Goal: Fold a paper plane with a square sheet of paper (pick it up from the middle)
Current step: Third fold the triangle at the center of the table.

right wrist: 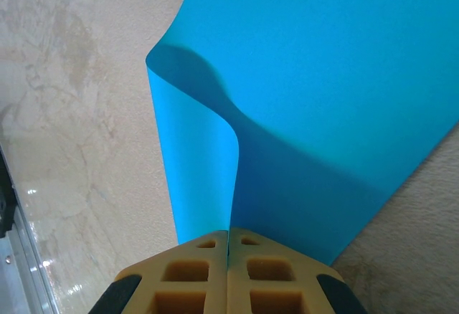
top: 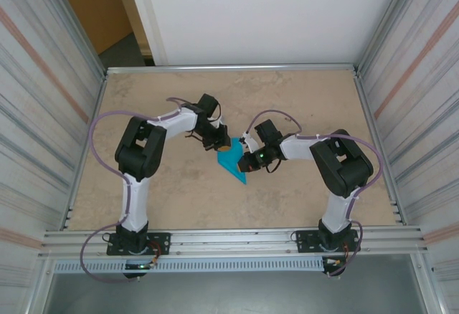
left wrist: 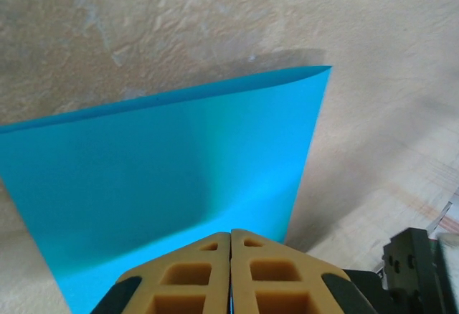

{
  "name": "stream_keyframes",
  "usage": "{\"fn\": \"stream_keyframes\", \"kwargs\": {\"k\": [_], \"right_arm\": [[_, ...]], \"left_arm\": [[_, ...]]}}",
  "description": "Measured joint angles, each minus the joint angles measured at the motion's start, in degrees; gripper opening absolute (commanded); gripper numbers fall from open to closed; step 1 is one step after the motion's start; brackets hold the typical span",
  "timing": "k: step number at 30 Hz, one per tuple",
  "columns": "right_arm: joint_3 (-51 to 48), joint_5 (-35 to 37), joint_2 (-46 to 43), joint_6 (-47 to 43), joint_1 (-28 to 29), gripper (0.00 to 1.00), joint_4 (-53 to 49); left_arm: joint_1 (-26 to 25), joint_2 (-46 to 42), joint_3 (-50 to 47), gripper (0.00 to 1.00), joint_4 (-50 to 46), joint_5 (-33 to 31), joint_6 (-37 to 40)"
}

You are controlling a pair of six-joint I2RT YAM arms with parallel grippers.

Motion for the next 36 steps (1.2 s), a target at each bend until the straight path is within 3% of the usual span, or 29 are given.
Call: {"fn": "stream_keyframes", "kwargs": {"k": [36], "right_arm": [[0.02,1.88,0.22,0.0,0.0,0.0,-0.48]], "left_arm": [[0.0,1.62,1.64,0.08,-3.06,-0.85,1.11]]}}
